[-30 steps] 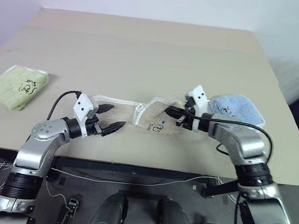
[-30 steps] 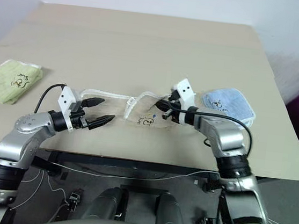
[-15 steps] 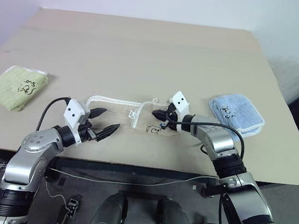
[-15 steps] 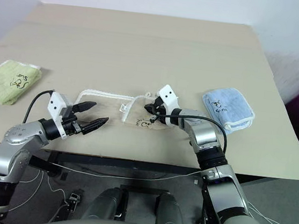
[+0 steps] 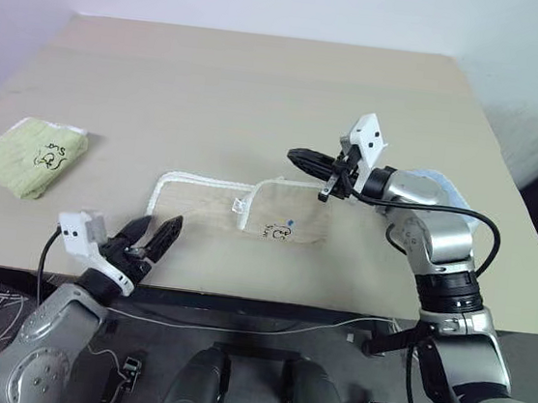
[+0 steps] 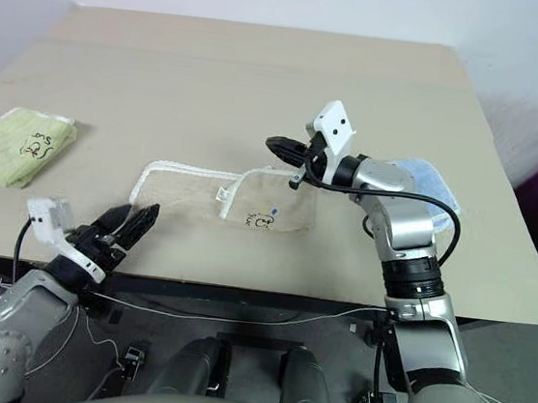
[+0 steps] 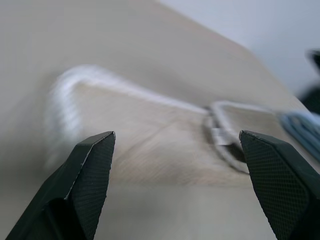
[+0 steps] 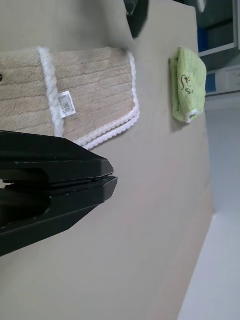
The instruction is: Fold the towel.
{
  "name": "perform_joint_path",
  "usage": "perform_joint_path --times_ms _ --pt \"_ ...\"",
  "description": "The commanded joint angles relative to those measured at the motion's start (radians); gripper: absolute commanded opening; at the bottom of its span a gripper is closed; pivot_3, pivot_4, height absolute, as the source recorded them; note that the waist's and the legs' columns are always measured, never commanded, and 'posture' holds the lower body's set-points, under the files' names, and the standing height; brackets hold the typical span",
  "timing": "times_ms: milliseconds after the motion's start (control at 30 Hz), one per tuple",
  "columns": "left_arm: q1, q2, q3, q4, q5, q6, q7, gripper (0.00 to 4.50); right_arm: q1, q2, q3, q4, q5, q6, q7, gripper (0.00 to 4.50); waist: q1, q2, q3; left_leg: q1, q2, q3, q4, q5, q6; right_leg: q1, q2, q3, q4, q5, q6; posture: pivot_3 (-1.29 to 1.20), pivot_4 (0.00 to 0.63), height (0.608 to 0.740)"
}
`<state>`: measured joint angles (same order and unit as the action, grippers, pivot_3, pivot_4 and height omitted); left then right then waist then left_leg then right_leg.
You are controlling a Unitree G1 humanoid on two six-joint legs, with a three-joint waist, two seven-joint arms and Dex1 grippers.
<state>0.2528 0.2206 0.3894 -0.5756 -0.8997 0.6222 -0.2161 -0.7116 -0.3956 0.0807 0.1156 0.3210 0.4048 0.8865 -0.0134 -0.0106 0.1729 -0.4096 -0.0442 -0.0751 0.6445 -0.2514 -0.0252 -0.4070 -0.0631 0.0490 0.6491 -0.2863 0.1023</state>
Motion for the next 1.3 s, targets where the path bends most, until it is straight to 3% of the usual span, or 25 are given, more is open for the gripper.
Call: perform_joint_path --times_ms 33,300,733,867,1200,1300 --pt "0.011 -0.067 0.054 -0.059 -0.172 0.006 0.154 4.5 -0.034 -0.009 -0.023 0.017 0.002 -0.034 0.01 0.0 0.0 0.0 0.0 0.0 0.0 0.0 0.0 0.0 0.0 0.0 0.0 0.0 0.0 0.0 0.0 0.0 0.15 0.74" --pt "-0.051 -0.115 0.033 0.033 -0.384 0.039 0.451 4.5 -0.037 -0.008 -0.024 0.029 0.003 -0.049 0.016 0.0 0.001 0.0 0.0 0.0 0.0 0.0 0.001 0.0 0.0 0.0 0.0 0.0 0.0 0.0 0.0 0.0 0.15 0.74" --pt "-0.258 -0.094 -0.019 0.235 -0.472 0.076 0.6 4.5 0.029 -0.012 -0.041 -0.072 0.019 -0.016 -0.031 0.0 0.026 0.001 0.0 0.001 -0.003 -0.001 0.002 0.0 0.0 0.003 0.0 -0.002 0.0 0.0 0.0 0.0 0.15 0.74" --pt "-0.276 -0.093 -0.019 0.259 -0.481 0.076 0.599 3.58 0.056 -0.019 -0.051 -0.109 0.025 0.0 -0.053 0.0 0.028 0.001 -0.001 0.001 -0.004 -0.001 0.002 0.001 -0.001 0.004 0.0 -0.003 0.0 0.0 0.0 0.0 0.15 0.74" --pt "-0.304 -0.106 0.008 0.28 -0.498 0.045 0.586 0.13 0.105 -0.029 -0.059 -0.169 0.037 0.026 -0.083 0.0 0.025 0.001 -0.001 0.001 -0.005 -0.002 0.002 0.001 0.0 0.003 0.0 -0.003 0.0 0.0 0.0 0.0 0.15 0.74" --pt "-0.306 -0.108 0.018 0.278 -0.509 0.031 0.584 0.03 0.117 -0.036 -0.057 -0.185 0.041 0.039 -0.077 0.0 0.025 0.001 0.0 0.001 -0.004 -0.002 0.002 0.001 -0.001 0.003 0.0 -0.003 0.0 0.0 0.0 0.0 0.15 0.74"
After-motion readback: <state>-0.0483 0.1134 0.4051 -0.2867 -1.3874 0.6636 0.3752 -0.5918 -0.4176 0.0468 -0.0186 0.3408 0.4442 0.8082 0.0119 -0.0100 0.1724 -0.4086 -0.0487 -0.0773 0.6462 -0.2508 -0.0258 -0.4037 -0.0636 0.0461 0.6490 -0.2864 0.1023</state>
